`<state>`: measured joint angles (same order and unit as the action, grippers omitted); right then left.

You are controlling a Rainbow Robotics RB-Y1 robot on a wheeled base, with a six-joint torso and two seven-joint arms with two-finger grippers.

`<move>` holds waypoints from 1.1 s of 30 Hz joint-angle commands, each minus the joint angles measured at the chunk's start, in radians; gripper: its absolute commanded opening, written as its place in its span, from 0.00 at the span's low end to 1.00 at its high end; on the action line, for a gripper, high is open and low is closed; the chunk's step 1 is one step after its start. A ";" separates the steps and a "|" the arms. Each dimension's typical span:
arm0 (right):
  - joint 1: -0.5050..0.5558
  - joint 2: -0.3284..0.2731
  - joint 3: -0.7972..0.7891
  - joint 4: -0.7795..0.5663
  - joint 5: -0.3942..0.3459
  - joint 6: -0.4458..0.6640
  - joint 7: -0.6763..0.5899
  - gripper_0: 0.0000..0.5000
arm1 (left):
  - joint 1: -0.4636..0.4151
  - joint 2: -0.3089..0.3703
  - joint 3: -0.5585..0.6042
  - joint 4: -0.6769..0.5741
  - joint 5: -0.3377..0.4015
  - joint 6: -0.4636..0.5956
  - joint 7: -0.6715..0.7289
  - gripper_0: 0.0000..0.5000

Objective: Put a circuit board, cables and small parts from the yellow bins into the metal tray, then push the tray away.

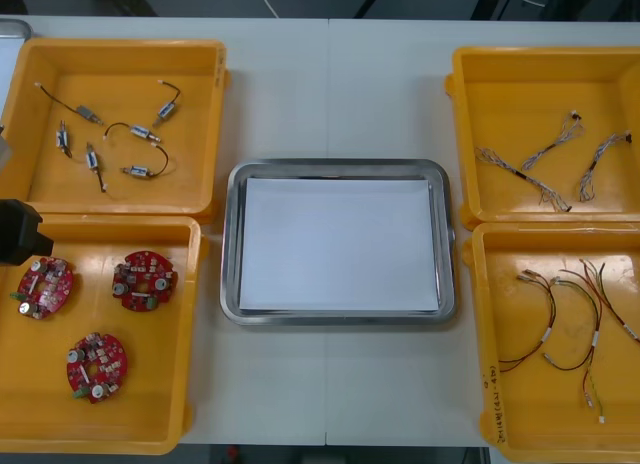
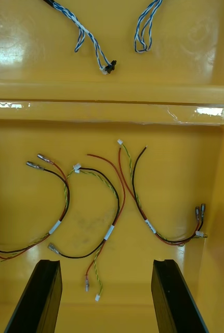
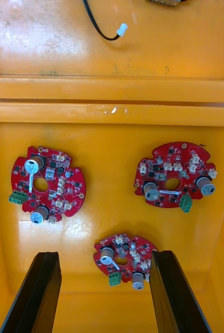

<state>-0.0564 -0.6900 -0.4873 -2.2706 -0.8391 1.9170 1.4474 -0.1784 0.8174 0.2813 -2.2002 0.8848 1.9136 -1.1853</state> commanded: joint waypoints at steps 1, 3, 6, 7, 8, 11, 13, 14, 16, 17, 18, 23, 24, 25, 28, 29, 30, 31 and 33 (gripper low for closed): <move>0.009 -0.042 -0.013 -0.023 -0.005 0.003 -0.025 1.00 | 0.013 0.043 0.030 -0.030 0.002 0.006 -0.027 1.00; 0.009 -0.042 -0.013 -0.023 -0.005 0.003 -0.025 1.00 | 0.013 0.043 0.030 -0.030 0.002 0.006 -0.027 1.00; 0.009 -0.042 -0.013 -0.023 -0.005 0.003 -0.025 1.00 | 0.013 0.043 0.030 -0.030 0.002 0.006 -0.027 1.00; 0.009 -0.042 -0.013 -0.023 -0.005 0.003 -0.025 1.00 | 0.013 0.043 0.030 -0.030 0.002 0.006 -0.027 1.00; 0.009 -0.042 -0.013 -0.023 -0.005 0.003 -0.025 1.00 | 0.013 0.043 0.030 -0.030 0.002 0.006 -0.027 1.00; 0.009 -0.042 -0.013 -0.023 -0.005 0.003 -0.025 1.00 | 0.013 0.043 0.030 -0.030 0.002 0.006 -0.027 1.00; 0.009 -0.042 -0.013 -0.023 -0.005 0.003 -0.025 1.00 | 0.013 0.043 0.030 -0.030 0.002 0.006 -0.027 1.00; 0.009 -0.042 -0.013 -0.023 -0.005 0.003 -0.025 1.00 | 0.013 0.043 0.030 -0.030 0.002 0.006 -0.027 1.00; 0.009 -0.042 -0.013 -0.023 -0.005 0.003 -0.025 1.00 | 0.013 0.043 0.030 -0.030 0.002 0.006 -0.027 1.00; 0.009 -0.042 -0.013 -0.023 -0.005 0.003 -0.025 1.00 | 0.013 0.043 0.030 -0.030 0.002 0.006 -0.027 1.00; 0.009 -0.042 -0.013 -0.023 -0.005 0.003 -0.025 1.00 | 0.013 0.043 0.030 -0.030 0.002 0.006 -0.027 1.00; 0.009 -0.042 -0.013 -0.023 -0.005 0.003 -0.025 1.00 | 0.013 0.043 0.030 -0.030 0.002 0.006 -0.027 1.00; 0.009 -0.042 -0.013 -0.023 -0.005 0.003 -0.025 1.00 | 0.013 0.043 0.030 -0.030 0.002 0.006 -0.027 1.00; 0.009 -0.042 -0.013 -0.023 -0.005 0.003 -0.025 1.00 | 0.013 0.043 0.030 -0.030 0.002 0.006 -0.027 1.00; 0.009 -0.042 -0.013 -0.023 -0.005 0.003 -0.025 1.00 | 0.013 0.043 0.030 -0.030 0.002 0.006 -0.027 1.00; 0.009 -0.042 -0.013 -0.023 -0.005 0.003 -0.025 1.00 | 0.013 0.043 0.030 -0.030 0.002 0.006 -0.027 1.00; 0.009 -0.042 -0.013 -0.023 -0.005 0.003 -0.025 1.00 | 0.013 0.043 0.030 -0.030 0.002 0.006 -0.027 1.00; 0.009 -0.042 -0.013 -0.023 -0.005 0.003 -0.025 1.00 | 0.013 0.043 0.030 -0.030 0.002 0.006 -0.027 1.00; 0.009 -0.042 -0.013 -0.023 -0.005 0.003 -0.025 1.00 | 0.013 0.043 0.030 -0.030 0.002 0.006 -0.027 1.00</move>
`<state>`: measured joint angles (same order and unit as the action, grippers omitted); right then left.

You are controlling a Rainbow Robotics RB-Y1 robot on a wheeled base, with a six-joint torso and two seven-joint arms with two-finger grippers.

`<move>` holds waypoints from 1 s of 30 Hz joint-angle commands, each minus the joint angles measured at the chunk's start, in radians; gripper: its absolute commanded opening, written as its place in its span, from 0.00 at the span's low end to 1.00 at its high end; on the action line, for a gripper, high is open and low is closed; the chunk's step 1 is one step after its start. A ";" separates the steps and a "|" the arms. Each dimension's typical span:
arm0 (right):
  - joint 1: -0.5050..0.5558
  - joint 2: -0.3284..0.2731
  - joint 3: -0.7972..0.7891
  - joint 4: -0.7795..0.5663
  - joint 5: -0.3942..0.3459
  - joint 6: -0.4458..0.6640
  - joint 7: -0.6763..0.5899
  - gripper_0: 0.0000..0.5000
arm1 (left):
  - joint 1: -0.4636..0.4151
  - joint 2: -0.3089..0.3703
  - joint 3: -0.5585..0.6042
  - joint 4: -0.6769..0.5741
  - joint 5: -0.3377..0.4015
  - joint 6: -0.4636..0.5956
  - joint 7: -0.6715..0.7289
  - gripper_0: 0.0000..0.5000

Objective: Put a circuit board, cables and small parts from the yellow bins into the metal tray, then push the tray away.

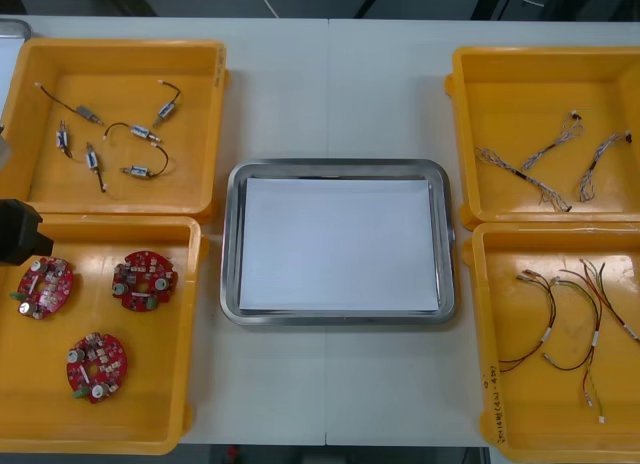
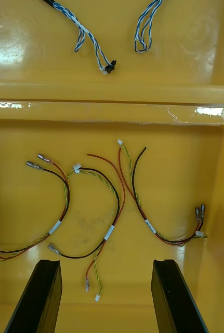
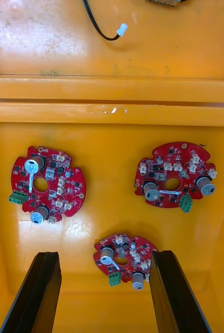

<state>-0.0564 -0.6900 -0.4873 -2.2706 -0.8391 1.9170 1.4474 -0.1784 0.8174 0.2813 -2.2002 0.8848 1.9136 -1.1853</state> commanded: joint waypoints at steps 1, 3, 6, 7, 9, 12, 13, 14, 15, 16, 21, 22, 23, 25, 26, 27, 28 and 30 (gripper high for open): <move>0.009 -0.042 -0.013 -0.023 -0.005 0.003 -0.025 1.00 | 0.013 0.043 0.030 -0.030 0.002 0.006 -0.027 1.00; 0.009 -0.042 -0.013 -0.023 -0.005 0.003 -0.025 1.00 | 0.013 0.043 0.030 -0.030 0.002 0.006 -0.027 1.00; 0.009 -0.042 -0.013 -0.023 -0.005 0.003 -0.025 1.00 | 0.013 0.043 0.030 -0.030 0.002 0.006 -0.027 1.00; 0.009 -0.042 -0.013 -0.023 -0.005 0.003 -0.025 1.00 | 0.013 0.043 0.030 -0.030 0.002 0.006 -0.027 1.00; 0.009 -0.042 -0.013 -0.023 -0.005 0.003 -0.025 1.00 | 0.013 0.043 0.030 -0.030 0.002 0.006 -0.027 1.00; 0.009 -0.042 -0.013 -0.023 -0.005 0.003 -0.025 1.00 | 0.013 0.043 0.030 -0.030 0.002 0.006 -0.027 1.00; 0.009 -0.042 -0.013 -0.023 -0.005 0.003 -0.025 1.00 | 0.013 0.043 0.030 -0.030 0.002 0.006 -0.027 1.00; 0.009 -0.042 -0.013 -0.023 -0.005 0.003 -0.025 1.00 | 0.013 0.043 0.030 -0.030 0.002 0.006 -0.027 1.00; 0.009 -0.042 -0.013 -0.023 -0.005 0.003 -0.025 1.00 | 0.013 0.043 0.030 -0.030 0.002 0.006 -0.027 1.00; 0.009 -0.042 -0.013 -0.023 -0.005 0.003 -0.025 1.00 | 0.013 0.043 0.030 -0.030 0.002 0.006 -0.027 1.00; 0.009 -0.042 -0.013 -0.023 -0.005 0.003 -0.025 1.00 | 0.013 0.043 0.030 -0.030 0.002 0.006 -0.027 1.00; 0.009 -0.042 -0.013 -0.023 -0.005 0.003 -0.025 1.00 | 0.013 0.043 0.030 -0.030 0.002 0.006 -0.027 1.00; 0.009 -0.042 -0.013 -0.023 -0.005 0.003 -0.025 1.00 | 0.013 0.043 0.030 -0.030 0.002 0.006 -0.027 1.00; 0.009 -0.042 -0.013 -0.023 -0.005 0.003 -0.025 1.00 | 0.013 0.043 0.030 -0.030 0.002 0.006 -0.027 1.00; 0.009 -0.042 -0.013 -0.023 -0.005 0.003 -0.025 1.00 | 0.013 0.043 0.030 -0.030 0.002 0.006 -0.027 1.00; 0.009 -0.042 -0.013 -0.023 -0.005 0.003 -0.025 1.00 | 0.013 0.043 0.030 -0.030 0.002 0.006 -0.027 1.00; 0.009 -0.042 -0.013 -0.023 -0.005 0.003 -0.025 1.00 | 0.013 0.043 0.030 -0.030 0.002 0.006 -0.027 1.00; 0.009 -0.042 -0.013 -0.023 -0.005 0.003 -0.025 1.00 | 0.013 0.043 0.030 -0.030 0.002 0.006 -0.027 1.00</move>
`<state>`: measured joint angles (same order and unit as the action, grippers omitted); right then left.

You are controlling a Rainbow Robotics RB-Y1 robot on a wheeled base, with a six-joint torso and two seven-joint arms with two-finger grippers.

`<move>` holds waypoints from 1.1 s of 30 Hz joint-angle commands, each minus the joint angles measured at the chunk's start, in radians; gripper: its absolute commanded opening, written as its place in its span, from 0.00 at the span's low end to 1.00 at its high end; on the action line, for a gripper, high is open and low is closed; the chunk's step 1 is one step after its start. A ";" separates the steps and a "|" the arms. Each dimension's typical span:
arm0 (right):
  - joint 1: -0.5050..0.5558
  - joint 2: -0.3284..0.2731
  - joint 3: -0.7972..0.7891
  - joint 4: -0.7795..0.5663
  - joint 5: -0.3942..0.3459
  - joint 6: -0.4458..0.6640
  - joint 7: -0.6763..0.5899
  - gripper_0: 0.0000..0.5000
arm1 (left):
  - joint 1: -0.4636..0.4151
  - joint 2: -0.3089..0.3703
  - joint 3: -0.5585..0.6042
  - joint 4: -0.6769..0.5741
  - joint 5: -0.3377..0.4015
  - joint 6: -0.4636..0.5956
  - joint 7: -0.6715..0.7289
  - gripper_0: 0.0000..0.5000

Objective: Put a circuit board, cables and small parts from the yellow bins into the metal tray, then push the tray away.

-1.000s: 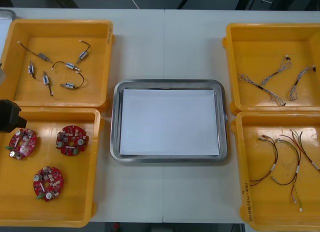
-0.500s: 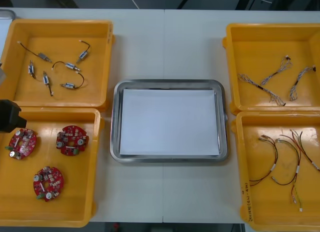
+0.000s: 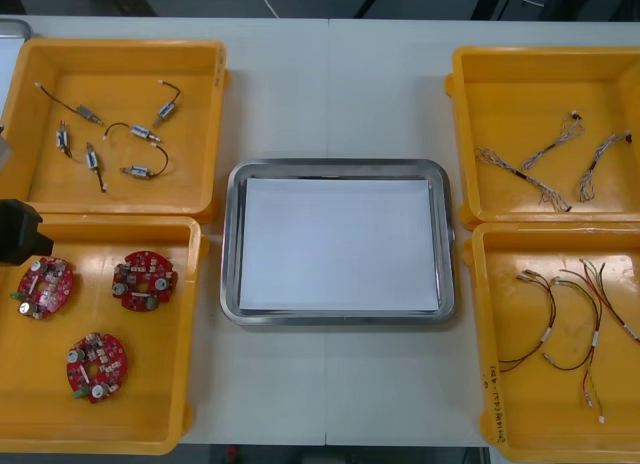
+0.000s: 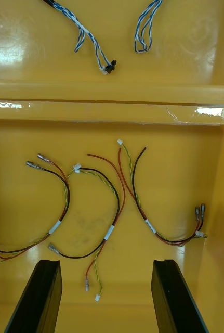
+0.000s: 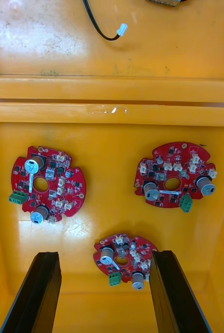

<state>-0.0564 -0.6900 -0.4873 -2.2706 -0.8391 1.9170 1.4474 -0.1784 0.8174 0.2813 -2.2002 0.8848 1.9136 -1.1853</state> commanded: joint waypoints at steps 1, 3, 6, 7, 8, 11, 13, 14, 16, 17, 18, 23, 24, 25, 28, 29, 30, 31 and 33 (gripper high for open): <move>0.009 -0.042 -0.013 -0.023 -0.005 0.003 -0.025 1.00 | 0.013 0.043 0.030 -0.030 0.002 0.006 -0.027 1.00; 0.009 -0.042 -0.013 -0.023 -0.005 0.003 -0.025 1.00 | 0.013 0.043 0.030 -0.030 0.002 0.006 -0.027 1.00; 0.009 -0.042 -0.013 -0.023 -0.005 0.003 -0.025 1.00 | 0.013 0.043 0.030 -0.030 0.002 0.006 -0.027 1.00; 0.009 -0.042 -0.013 -0.023 -0.005 0.003 -0.025 1.00 | 0.013 0.043 0.030 -0.030 0.002 0.006 -0.027 1.00; 0.009 -0.042 -0.013 -0.023 -0.005 0.003 -0.025 1.00 | 0.013 0.043 0.030 -0.030 0.002 0.006 -0.027 1.00; 0.009 -0.042 -0.013 -0.023 -0.005 0.003 -0.025 1.00 | 0.013 0.043 0.030 -0.030 0.002 0.006 -0.027 1.00; 0.009 -0.042 -0.013 -0.023 -0.005 0.003 -0.025 1.00 | 0.013 0.043 0.030 -0.030 0.002 0.006 -0.027 1.00; 0.009 -0.042 -0.013 -0.023 -0.005 0.003 -0.025 1.00 | 0.013 0.043 0.030 -0.030 0.002 0.006 -0.027 1.00; 0.009 -0.042 -0.013 -0.023 -0.005 0.003 -0.025 1.00 | 0.013 0.043 0.030 -0.030 0.002 0.006 -0.027 1.00; 0.009 -0.042 -0.013 -0.023 -0.005 0.003 -0.025 1.00 | 0.013 0.043 0.030 -0.030 0.002 0.006 -0.027 1.00; 0.009 -0.042 -0.013 -0.023 -0.005 0.003 -0.025 1.00 | 0.013 0.043 0.030 -0.030 0.002 0.006 -0.027 1.00; 0.009 -0.042 -0.013 -0.023 -0.005 0.003 -0.025 1.00 | 0.013 0.043 0.030 -0.030 0.002 0.006 -0.027 1.00; 0.009 -0.042 -0.013 -0.023 -0.005 0.003 -0.025 1.00 | 0.013 0.043 0.030 -0.030 0.002 0.006 -0.027 1.00; 0.009 -0.042 -0.013 -0.023 -0.005 0.003 -0.025 1.00 | 0.013 0.043 0.030 -0.030 0.002 0.006 -0.027 1.00; 0.009 -0.042 -0.013 -0.023 -0.005 0.003 -0.025 1.00 | 0.013 0.043 0.030 -0.030 0.002 0.006 -0.027 1.00; 0.009 -0.042 -0.013 -0.023 -0.005 0.003 -0.025 1.00 | 0.013 0.043 0.030 -0.030 0.002 0.006 -0.027 1.00; 0.009 -0.042 -0.013 -0.023 -0.005 0.003 -0.025 1.00 | 0.013 0.043 0.030 -0.030 0.002 0.006 -0.027 1.00; 0.009 -0.042 -0.013 -0.023 -0.005 0.003 -0.025 1.00 | 0.013 0.043 0.030 -0.030 0.002 0.006 -0.027 1.00; 0.009 -0.042 -0.013 -0.023 -0.005 0.003 -0.025 1.00 | 0.013 0.043 0.030 -0.030 0.002 0.006 -0.027 1.00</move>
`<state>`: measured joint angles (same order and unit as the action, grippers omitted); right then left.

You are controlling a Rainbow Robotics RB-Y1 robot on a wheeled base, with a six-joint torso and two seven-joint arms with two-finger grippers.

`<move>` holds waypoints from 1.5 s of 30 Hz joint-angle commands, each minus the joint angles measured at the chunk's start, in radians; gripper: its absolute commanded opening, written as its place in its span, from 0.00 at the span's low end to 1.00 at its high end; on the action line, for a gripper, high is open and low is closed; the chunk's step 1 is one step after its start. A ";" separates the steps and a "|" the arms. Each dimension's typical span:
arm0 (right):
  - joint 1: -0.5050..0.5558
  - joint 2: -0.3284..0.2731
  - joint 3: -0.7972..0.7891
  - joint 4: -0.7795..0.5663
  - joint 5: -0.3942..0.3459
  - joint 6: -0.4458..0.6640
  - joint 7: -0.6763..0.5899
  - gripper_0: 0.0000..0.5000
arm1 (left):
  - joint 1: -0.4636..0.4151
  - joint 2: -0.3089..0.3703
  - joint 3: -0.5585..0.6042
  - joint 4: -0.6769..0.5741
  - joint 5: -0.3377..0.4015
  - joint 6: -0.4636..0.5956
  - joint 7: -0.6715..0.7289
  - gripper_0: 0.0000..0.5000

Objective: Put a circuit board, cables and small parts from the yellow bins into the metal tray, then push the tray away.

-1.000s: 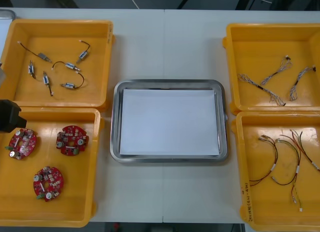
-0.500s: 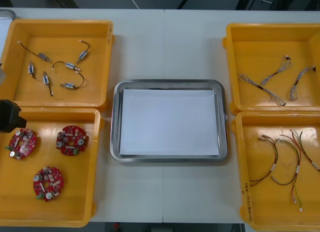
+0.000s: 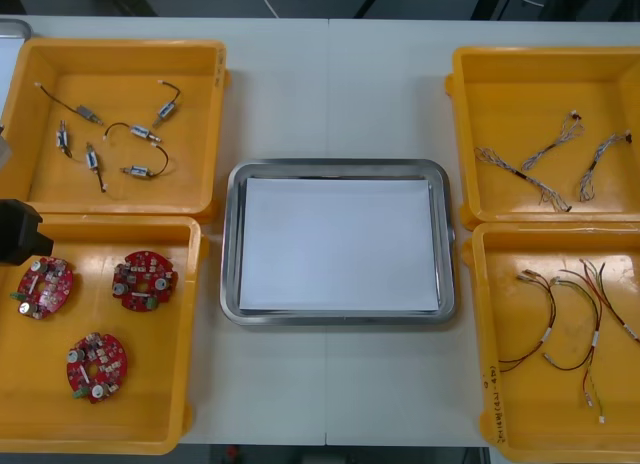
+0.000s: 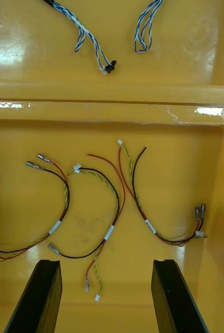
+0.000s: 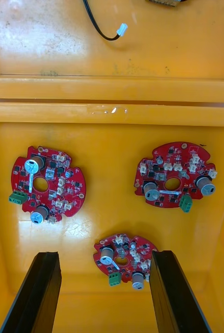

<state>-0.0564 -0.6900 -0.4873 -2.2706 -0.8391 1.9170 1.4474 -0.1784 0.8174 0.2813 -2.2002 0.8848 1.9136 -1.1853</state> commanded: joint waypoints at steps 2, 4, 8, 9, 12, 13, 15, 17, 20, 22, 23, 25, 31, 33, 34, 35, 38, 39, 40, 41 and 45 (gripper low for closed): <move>0.009 -0.042 -0.013 -0.023 -0.005 0.003 -0.025 1.00 | 0.013 0.043 0.030 -0.030 0.002 0.006 -0.027 1.00; 0.009 -0.042 -0.013 -0.023 -0.005 0.003 -0.025 1.00 | 0.013 0.043 0.030 -0.030 0.002 0.006 -0.027 1.00; 0.009 -0.042 -0.013 -0.023 -0.005 0.003 -0.025 1.00 | 0.013 0.043 0.030 -0.030 0.002 0.006 -0.027 1.00; 0.009 -0.042 -0.013 -0.023 -0.005 0.003 -0.025 1.00 | 0.013 0.043 0.030 -0.030 0.002 0.006 -0.027 1.00; 0.009 -0.042 -0.013 -0.023 -0.005 0.003 -0.025 1.00 | 0.013 0.043 0.030 -0.030 0.002 0.006 -0.027 1.00; 0.009 -0.042 -0.013 -0.023 -0.005 0.003 -0.025 1.00 | 0.013 0.043 0.030 -0.030 0.002 0.006 -0.027 1.00; 0.009 -0.042 -0.013 -0.023 -0.005 0.003 -0.025 1.00 | 0.031 0.017 0.006 -0.010 0.003 0.006 -0.027 1.00; 0.009 -0.042 -0.013 -0.023 -0.005 0.003 -0.025 1.00 | 0.031 0.008 0.006 -0.004 0.002 0.006 -0.028 1.00; 0.009 -0.042 -0.013 -0.023 -0.005 0.003 -0.025 1.00 | 0.027 0.013 0.006 0.000 -0.001 0.006 -0.030 1.00; 0.009 -0.042 -0.013 -0.023 -0.005 0.003 -0.025 1.00 | 0.023 0.013 0.004 0.000 -0.003 0.006 -0.030 1.00; 0.000 -0.036 -0.020 -0.023 -0.003 0.003 -0.024 1.00 | 0.023 0.013 0.006 0.000 -0.004 0.006 -0.031 1.00; -0.002 -0.029 -0.023 -0.021 -0.005 0.003 -0.016 1.00 | 0.023 0.013 0.006 0.000 -0.004 0.006 -0.034 1.00; 0.020 -0.032 -0.017 -0.047 0.003 0.003 -0.013 1.00 | 0.025 0.017 0.006 0.019 0.003 0.006 -0.051 1.00; 0.029 -0.032 -0.019 -0.047 0.003 0.003 -0.009 1.00 | 0.027 0.019 0.006 0.028 0.008 0.006 -0.057 1.00; 0.038 -0.032 -0.020 -0.049 0.002 0.003 -0.005 1.00 | 0.030 0.022 0.004 0.034 0.009 0.006 -0.063 1.00; 0.044 -0.032 -0.022 -0.047 0.000 0.003 -0.004 1.00 | 0.031 0.023 0.004 0.036 0.011 0.006 -0.063 1.00; 0.083 -0.032 -0.030 -0.053 -0.005 0.003 0.008 1.00 | 0.042 0.034 0.004 0.045 0.017 -0.027 -0.077 1.00; 0.096 -0.032 -0.031 -0.055 -0.006 0.003 0.013 1.00 | 0.050 0.037 0.004 0.046 0.020 -0.044 -0.083 1.00; 0.110 -0.034 -0.034 -0.055 -0.009 0.003 0.018 1.00 | 0.057 0.043 0.004 0.050 0.023 -0.061 -0.088 1.00; 0.119 -0.036 -0.036 -0.053 -0.011 0.003 0.024 1.00 | 0.066 0.048 0.004 0.053 0.026 -0.076 -0.094 1.00; 0.135 -0.043 -0.053 -0.055 -0.017 0.003 0.050 1.00 | 0.094 0.066 0.004 0.063 0.042 -0.131 -0.123 1.00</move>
<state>0.0428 -0.6902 -0.4904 -2.2948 -0.8408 1.9170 1.4489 -0.1330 0.8240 0.2807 -2.1431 0.9063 1.8207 -1.1863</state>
